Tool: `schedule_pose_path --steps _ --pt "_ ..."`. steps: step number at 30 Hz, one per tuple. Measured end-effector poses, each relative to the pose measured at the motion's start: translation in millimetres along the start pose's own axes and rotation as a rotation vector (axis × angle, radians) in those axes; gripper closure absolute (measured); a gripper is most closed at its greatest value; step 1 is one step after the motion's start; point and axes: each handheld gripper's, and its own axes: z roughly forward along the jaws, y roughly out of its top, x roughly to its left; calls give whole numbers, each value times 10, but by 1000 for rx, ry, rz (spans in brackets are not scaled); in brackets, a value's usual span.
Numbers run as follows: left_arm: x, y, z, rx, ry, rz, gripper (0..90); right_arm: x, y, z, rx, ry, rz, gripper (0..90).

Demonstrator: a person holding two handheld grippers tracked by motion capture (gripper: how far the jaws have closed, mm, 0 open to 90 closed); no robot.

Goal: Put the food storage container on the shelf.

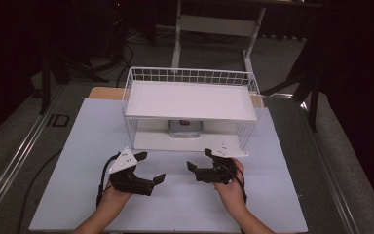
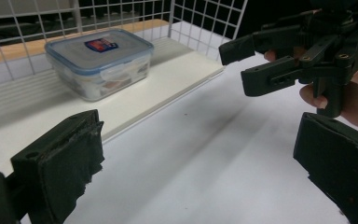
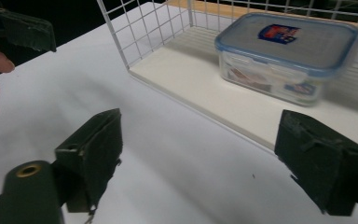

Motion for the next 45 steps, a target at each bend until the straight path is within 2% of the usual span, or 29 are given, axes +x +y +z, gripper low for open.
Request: schedule_pose_path --steps 1,5,6,9,13,17,23,26,31,38,42,45 --pt "2 -12 -10 4 0 -1 24 -10 -20 -39 -1 20 12 159" --pt "23 -50 -57 11 -6 1 23 -54 -94 -150 6 32 20 159" --pt "26 -55 -65 13 -6 -2 23 -71 -113 -187 13 13 12 159" --pt "41 -84 -106 19 -2 -2 24 -136 -155 -284 14 7 18 161" --pt "58 -133 -149 27 4 -5 23 -210 -229 -410 31 -25 13 175" --pt "60 -178 -185 36 5 -1 24 -264 -297 -524 32 -32 31 175" --pt "35 -213 -268 39 7 1 24 -278 -345 -689 23 -21 29 175" --pt "22 -252 -314 45 9 6 24 -256 -371 -777 30 -22 8 174" --pt "29 -316 -376 41 9 -16 24 -236 -418 -907 23 -18 8 171" --pt "40 -384 -443 39 12 -23 24 -242 -490 -982 25 -12 19 171" --pt "39 -421 -433 41 13 -25 24 -255 -539 -1023 14 -10 27 171" --pt "46 -438 -417 31 8 -39 24 -269 -570 -1013 27 -16 20 171"
